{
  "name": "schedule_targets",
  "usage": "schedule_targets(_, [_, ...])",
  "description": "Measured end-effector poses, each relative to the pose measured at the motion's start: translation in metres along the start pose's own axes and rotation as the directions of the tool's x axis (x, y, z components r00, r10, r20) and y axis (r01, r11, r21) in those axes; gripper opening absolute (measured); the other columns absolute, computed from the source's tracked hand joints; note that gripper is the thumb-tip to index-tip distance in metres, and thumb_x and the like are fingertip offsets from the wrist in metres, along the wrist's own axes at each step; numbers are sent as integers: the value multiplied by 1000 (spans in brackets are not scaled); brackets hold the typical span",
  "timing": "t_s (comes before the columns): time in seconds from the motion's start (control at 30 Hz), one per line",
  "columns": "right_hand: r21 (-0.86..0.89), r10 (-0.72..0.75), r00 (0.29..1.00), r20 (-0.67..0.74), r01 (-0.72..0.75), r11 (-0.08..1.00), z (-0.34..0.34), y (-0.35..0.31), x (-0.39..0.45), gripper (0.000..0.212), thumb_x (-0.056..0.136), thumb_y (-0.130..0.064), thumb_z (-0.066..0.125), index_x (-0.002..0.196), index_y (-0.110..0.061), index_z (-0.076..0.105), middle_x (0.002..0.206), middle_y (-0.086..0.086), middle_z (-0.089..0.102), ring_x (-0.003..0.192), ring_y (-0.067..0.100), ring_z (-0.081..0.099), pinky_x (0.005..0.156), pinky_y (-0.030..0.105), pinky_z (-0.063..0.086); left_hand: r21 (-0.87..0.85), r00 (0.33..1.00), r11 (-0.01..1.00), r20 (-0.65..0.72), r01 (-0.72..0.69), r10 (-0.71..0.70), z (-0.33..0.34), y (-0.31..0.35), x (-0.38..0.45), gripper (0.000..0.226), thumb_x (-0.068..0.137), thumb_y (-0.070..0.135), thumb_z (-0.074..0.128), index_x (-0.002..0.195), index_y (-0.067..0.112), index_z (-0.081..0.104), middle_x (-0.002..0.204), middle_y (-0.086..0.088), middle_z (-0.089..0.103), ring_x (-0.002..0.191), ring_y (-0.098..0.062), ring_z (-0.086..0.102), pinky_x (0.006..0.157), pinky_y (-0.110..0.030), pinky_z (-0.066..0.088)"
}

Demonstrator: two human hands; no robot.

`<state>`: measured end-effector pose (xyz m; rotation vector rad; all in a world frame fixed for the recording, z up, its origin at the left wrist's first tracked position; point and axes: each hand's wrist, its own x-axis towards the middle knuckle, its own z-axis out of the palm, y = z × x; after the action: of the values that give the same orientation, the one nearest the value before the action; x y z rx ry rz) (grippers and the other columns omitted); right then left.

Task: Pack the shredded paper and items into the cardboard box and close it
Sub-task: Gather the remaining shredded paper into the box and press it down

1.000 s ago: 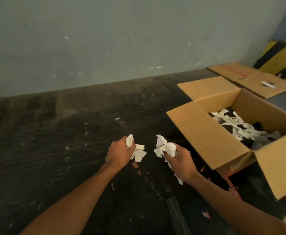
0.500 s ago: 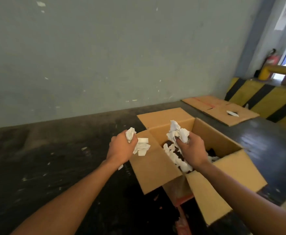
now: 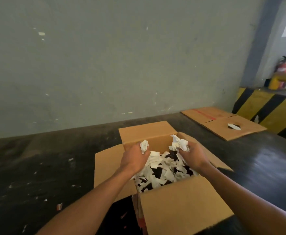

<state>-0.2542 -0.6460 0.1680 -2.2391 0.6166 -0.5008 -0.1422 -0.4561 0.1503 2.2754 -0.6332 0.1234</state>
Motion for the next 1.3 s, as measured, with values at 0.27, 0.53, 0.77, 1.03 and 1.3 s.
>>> schedule_targets(0.27, [-208, -5, 977, 213, 51, 977, 40, 25, 70, 37, 90, -37, 59, 119, -14, 59, 116, 7, 65, 103, 26, 60, 87, 38, 51, 125, 994, 992, 102, 28, -41, 45, -10, 48, 24, 95, 41, 47, 96, 22, 62, 97, -3, 68, 83, -22, 59, 71, -32, 46])
schedule_targets(0.53, [-402, 121, 871, 477, 94, 911, 61, 38, 121, 108, 74, -78, 52, 153, -19, 8, 160, 17, 4, 145, 41, 14, 116, 49, 23, 198, 912, 970, 358, 137, -202, 96, -40, 77, 62, 85, 60, 51, 132, 20, 45, 135, -10, 53, 117, -31, 54, 94, -46, 49])
schedule_targets(0.77, [-305, 108, 772, 626, 115, 945, 64, 60, 154, 66, 97, -60, 10, 153, -27, 17, 163, 12, 4, 148, 36, 0, 117, 50, 1, 328, 814, 923, 469, 200, -343, 114, -39, 83, 123, 49, 88, 59, 152, 34, 17, 161, -8, 16, 146, -39, 19, 111, -59, 30])
schedule_targets(1.03, [-171, -62, 659, 750, 283, 944, 78, 89, 186, 79, 84, -75, 35, 140, -21, 47, 145, 4, 49, 126, 24, 49, 105, 42, 41, 409, 744, 884, 514, 225, -427, 126, -19, 76, 100, 72, 83, 53, 152, 31, 28, 162, -4, 17, 148, -31, 19, 118, -51, 21])
schedule_targets(1.3, [-4, -156, 711, 686, 218, 976, 78, 91, 201, 39, 101, -42, 38, 111, -14, 63, 122, 11, 62, 103, 24, 58, 85, 34, 46, 300, 828, 913, 408, 277, -385, 132, -9, 73, 34, 101, 34, 44, 126, 24, 65, 159, -8, 26, 147, -33, 22, 116, -53, 21])
